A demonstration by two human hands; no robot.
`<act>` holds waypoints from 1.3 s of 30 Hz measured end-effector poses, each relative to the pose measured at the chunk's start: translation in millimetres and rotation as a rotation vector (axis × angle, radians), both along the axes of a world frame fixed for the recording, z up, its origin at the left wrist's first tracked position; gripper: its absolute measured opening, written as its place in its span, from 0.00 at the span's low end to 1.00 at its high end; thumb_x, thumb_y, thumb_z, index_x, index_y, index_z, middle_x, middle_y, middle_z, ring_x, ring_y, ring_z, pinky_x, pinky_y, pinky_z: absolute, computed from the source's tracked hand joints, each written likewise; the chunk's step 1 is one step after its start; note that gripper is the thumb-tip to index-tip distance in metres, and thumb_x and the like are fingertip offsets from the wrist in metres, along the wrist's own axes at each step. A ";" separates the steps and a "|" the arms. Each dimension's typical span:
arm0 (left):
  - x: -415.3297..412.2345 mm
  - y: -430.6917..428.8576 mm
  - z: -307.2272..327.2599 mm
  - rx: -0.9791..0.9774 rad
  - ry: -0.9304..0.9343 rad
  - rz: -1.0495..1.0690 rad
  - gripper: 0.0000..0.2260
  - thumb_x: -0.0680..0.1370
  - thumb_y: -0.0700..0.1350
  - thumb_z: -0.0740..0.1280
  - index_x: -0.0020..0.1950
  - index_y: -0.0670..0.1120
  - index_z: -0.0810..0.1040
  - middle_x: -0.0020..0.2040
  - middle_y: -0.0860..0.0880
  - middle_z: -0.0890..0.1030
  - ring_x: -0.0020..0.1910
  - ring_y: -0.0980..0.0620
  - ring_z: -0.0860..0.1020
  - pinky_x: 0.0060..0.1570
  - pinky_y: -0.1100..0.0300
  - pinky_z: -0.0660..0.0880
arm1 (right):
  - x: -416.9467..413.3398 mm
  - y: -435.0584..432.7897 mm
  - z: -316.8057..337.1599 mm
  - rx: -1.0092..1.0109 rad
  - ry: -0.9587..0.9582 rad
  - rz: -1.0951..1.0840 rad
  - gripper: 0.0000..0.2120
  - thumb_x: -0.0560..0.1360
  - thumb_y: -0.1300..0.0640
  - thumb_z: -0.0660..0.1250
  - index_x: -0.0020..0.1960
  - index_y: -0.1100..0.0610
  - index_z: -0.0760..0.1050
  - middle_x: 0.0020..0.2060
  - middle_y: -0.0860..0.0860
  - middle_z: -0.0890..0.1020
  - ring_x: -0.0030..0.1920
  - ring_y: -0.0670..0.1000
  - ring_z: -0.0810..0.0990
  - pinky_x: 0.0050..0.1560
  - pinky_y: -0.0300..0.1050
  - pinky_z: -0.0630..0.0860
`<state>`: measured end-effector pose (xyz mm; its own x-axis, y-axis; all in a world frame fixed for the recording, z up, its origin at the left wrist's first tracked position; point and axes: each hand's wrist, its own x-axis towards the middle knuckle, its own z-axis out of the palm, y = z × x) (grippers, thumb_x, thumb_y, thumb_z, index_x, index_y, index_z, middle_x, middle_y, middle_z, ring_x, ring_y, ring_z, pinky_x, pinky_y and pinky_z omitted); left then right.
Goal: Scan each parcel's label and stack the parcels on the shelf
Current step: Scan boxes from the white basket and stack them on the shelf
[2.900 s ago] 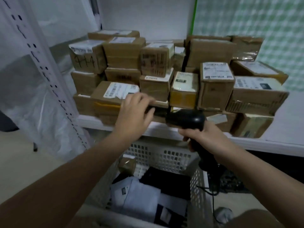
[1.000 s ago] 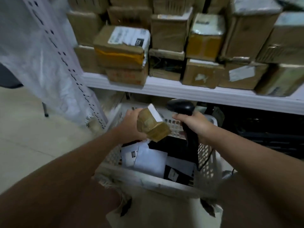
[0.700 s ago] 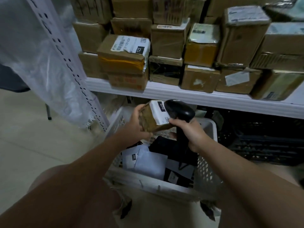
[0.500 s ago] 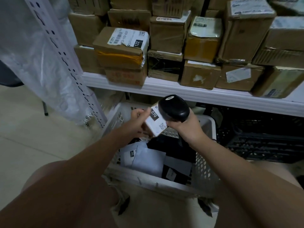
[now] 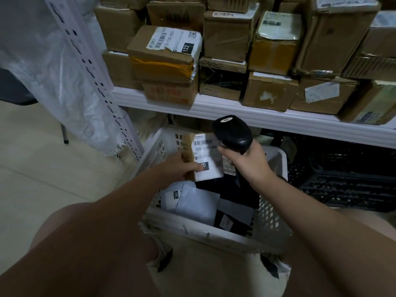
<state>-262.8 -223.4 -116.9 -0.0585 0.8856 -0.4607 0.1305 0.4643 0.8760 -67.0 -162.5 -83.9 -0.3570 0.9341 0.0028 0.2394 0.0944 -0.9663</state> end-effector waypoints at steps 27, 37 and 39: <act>-25.4 7.1 -28.6 0.057 0.069 0.426 0.21 0.70 0.38 0.75 0.62 0.41 0.76 0.55 0.44 0.81 0.50 0.48 0.81 0.31 0.66 0.77 | 7.0 -20.4 25.8 -0.164 -0.073 0.185 0.09 0.75 0.55 0.71 0.51 0.60 0.80 0.27 0.58 0.79 0.26 0.54 0.79 0.29 0.45 0.78; -28.1 7.4 -32.0 0.045 0.123 0.427 0.22 0.69 0.39 0.75 0.63 0.42 0.77 0.55 0.45 0.81 0.53 0.48 0.80 0.36 0.63 0.77 | 5.7 -20.0 23.1 -0.168 -0.055 0.211 0.08 0.75 0.55 0.71 0.53 0.56 0.79 0.26 0.56 0.80 0.25 0.53 0.79 0.28 0.43 0.77; -27.2 6.2 -30.1 0.063 0.143 0.405 0.22 0.69 0.40 0.76 0.61 0.42 0.77 0.55 0.45 0.82 0.51 0.49 0.81 0.35 0.63 0.77 | 5.4 -19.4 22.0 -0.178 -0.049 0.215 0.07 0.75 0.55 0.71 0.52 0.55 0.79 0.26 0.56 0.80 0.25 0.53 0.79 0.28 0.43 0.77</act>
